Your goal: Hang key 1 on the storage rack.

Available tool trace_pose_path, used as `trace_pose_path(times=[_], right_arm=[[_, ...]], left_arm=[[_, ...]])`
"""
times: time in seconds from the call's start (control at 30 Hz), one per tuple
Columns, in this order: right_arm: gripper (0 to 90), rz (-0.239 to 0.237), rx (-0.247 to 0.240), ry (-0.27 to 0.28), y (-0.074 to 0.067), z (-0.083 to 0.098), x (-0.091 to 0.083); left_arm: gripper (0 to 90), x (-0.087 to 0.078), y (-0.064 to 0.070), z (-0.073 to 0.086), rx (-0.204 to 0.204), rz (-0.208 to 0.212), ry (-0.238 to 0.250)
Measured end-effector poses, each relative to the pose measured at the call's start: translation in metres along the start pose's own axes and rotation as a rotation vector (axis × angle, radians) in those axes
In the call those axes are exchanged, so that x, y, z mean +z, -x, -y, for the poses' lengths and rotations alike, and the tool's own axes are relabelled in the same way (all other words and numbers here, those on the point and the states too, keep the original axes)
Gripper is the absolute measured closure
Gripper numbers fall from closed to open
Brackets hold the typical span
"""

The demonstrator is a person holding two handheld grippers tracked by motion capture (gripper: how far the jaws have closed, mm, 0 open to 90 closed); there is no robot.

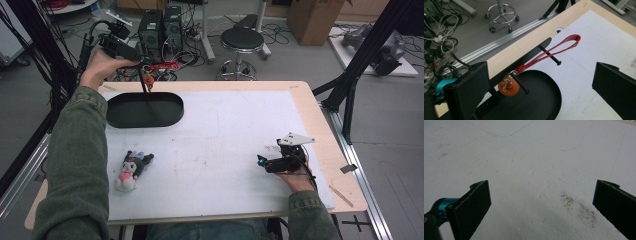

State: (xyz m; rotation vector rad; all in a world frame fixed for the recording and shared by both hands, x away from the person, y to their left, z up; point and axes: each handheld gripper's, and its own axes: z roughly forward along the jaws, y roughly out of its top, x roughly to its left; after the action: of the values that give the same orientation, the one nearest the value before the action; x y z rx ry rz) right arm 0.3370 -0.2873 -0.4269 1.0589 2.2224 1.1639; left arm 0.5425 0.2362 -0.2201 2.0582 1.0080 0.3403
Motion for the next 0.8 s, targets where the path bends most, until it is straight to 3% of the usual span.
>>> trace_pose_path(times=[0.2,0.37,0.8], right_arm=[[0.6,0.000,0.004,0.006,0.001,0.000,0.000],[0.6,0.000,0.005,-0.001,0.001,0.000,0.000],[0.7,0.001,0.009,0.009,0.001,0.000,-0.002]], left_arm=[[1.7,-0.003,0.015,0.004,0.055,-0.011,0.012],[1.7,0.000,0.028,0.009,0.098,0.011,-0.008],[1.7,-0.009,0.042,0.014,0.117,-0.008,-0.060]])
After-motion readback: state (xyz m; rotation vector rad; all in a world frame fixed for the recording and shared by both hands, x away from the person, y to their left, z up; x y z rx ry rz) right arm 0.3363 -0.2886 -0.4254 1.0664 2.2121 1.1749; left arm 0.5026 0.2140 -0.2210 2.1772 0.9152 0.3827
